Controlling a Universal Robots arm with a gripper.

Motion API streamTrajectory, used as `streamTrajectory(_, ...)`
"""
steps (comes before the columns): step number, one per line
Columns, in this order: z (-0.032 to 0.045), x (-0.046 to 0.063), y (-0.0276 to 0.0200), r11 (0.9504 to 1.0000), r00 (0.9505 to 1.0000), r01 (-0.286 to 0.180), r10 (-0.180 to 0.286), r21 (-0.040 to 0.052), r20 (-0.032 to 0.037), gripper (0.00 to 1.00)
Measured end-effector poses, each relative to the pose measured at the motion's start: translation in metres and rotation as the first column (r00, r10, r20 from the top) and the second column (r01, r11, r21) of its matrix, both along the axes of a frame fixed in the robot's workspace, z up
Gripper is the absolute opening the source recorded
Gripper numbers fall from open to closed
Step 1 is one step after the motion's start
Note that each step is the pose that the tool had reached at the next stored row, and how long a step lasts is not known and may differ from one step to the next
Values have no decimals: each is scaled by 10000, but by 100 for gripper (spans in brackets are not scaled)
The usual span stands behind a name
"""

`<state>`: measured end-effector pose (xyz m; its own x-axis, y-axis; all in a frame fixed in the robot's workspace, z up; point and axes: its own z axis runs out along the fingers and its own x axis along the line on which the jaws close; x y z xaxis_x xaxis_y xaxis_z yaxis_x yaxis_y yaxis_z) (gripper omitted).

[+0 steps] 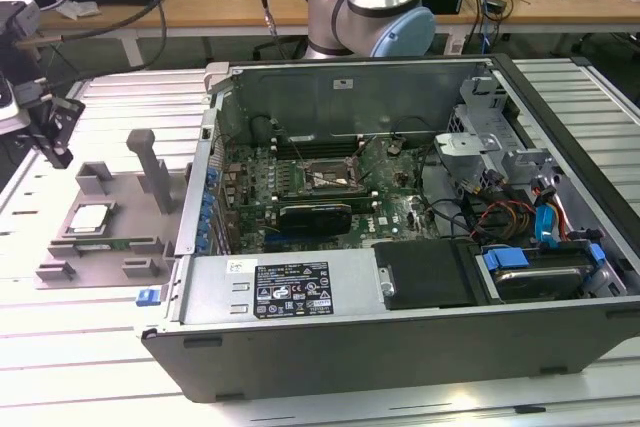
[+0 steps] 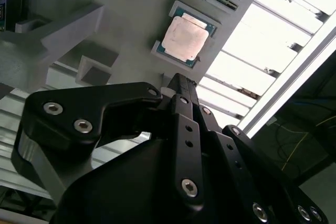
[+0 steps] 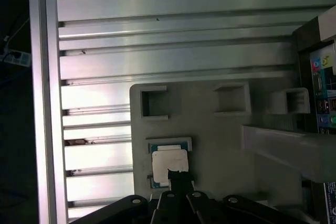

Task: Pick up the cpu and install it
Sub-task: 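Pick up the cpu and move it towards the insertion slot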

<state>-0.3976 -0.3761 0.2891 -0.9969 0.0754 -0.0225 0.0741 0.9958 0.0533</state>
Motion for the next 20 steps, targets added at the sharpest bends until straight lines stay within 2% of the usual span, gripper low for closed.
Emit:
streamTrajectory(4,-81,0,-8,10000,10000,-1,1,0,-57,10)
streamTrajectory(7,-148,0,-23,10000,9999,0,0,0,-134,10)
streamTrajectory(8,-188,0,-36,10000,9998,0,0,0,-183,10)
streamTrajectory(12,-258,-1,-83,10000,9996,0,0,-2,-272,10)
streamTrajectory(13,-285,0,-110,10000,9996,1,-1,0,-292,10)
streamTrajectory(16,-326,11,-148,10000,9995,0,0,0,-308,10)
streamTrajectory(20,-367,56,-155,10000,9995,-14,14,0,-307,10)
